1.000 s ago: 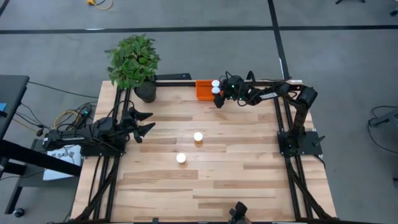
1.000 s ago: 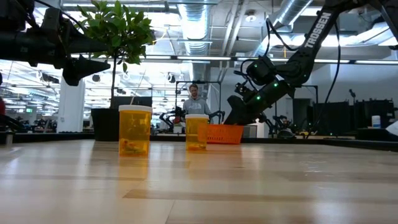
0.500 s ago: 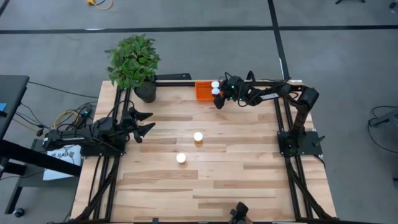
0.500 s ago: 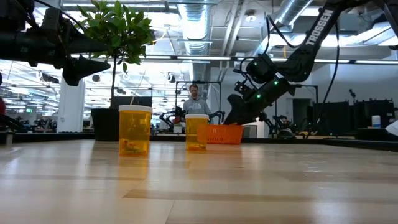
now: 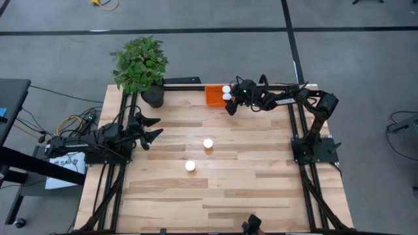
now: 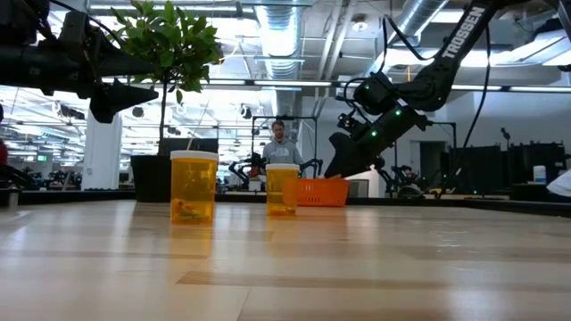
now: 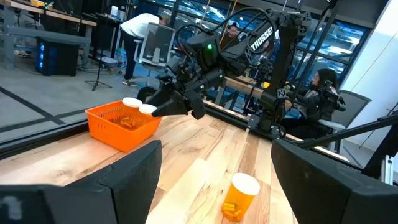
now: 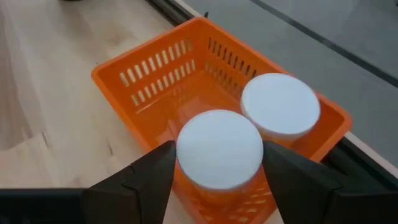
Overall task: Pick and place pill bottles into a basket
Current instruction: Put the orange pill bottle into the orange bin
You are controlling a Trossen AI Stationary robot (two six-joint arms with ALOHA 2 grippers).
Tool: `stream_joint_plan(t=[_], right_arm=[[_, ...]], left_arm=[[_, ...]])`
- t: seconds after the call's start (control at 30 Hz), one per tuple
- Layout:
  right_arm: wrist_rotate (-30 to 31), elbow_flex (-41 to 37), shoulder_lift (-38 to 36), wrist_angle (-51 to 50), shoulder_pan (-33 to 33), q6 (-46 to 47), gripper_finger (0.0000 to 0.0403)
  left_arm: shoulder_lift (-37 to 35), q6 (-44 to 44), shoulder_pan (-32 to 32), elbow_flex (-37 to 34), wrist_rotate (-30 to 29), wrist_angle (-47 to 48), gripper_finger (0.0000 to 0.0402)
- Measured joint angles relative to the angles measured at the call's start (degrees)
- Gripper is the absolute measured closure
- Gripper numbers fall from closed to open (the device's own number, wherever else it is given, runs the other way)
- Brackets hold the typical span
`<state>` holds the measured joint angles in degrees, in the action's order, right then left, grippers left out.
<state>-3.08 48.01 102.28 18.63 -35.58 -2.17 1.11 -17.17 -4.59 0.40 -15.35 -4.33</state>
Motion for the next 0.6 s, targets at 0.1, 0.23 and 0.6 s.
stream_joint_plan(t=[0.1,0.23,0.6], right_arm=[[0.01,0.00,0.00,-0.19,0.30,0.00,0.0171],[0.17,0.00,0.00,-0.19,0.34,0.00,0.0171],[1.49,0.00,0.00,-0.21,0.21,-0.93,0.0171]], left_arm=[[0.01,0.00,-0.01,-0.01,0.00,0.00,0.0109],[0.01,0.00,0.01,0.01,0.00,-0.01,0.0109],[0.00,0.02,0.01,0.01,0.00,-0.01,0.0109]])
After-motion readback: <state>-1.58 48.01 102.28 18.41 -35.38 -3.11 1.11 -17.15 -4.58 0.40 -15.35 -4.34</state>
